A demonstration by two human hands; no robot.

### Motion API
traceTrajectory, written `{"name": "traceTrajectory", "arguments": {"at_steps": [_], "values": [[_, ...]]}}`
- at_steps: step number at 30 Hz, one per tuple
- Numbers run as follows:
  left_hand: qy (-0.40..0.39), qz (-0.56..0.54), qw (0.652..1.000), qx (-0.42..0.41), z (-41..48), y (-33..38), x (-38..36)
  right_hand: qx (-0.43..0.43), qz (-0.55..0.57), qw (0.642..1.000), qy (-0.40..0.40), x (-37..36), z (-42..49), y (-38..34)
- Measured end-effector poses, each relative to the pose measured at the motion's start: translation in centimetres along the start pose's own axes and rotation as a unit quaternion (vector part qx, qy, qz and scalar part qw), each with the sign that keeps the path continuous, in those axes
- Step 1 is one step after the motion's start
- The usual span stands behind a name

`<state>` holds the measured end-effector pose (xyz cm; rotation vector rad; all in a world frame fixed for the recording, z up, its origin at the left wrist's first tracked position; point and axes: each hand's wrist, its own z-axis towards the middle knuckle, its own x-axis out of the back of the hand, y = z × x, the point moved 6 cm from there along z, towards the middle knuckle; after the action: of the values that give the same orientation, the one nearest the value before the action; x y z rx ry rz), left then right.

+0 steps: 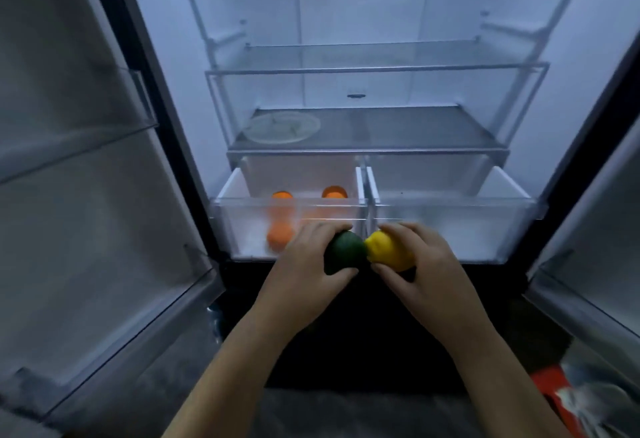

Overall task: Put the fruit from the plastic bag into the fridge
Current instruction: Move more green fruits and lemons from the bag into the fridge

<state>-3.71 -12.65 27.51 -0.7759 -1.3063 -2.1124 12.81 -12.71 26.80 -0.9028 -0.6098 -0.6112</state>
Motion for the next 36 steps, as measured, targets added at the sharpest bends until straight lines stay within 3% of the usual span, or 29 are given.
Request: {"name": "traceTrajectory", "arguments": {"at_steps": [11,19,36], "values": [[-0.079,-0.044,0.993,-0.081,13.4,-2.7,-6.3,-0.079,-0.056,0.995,0.04,0.3,7.5,8.8],[-0.129,-0.041,0.986,-0.094,19.4,-3.8,-11.7,-0.124,-0.067,0.99,0.03,-0.2,10.1,15.2],[-0.118,-0.004,0.992,0.034,30.6,-4.6,-20.0,-0.037,-0.007,0.995,-0.092,0.9,21.3,29.8]]}}
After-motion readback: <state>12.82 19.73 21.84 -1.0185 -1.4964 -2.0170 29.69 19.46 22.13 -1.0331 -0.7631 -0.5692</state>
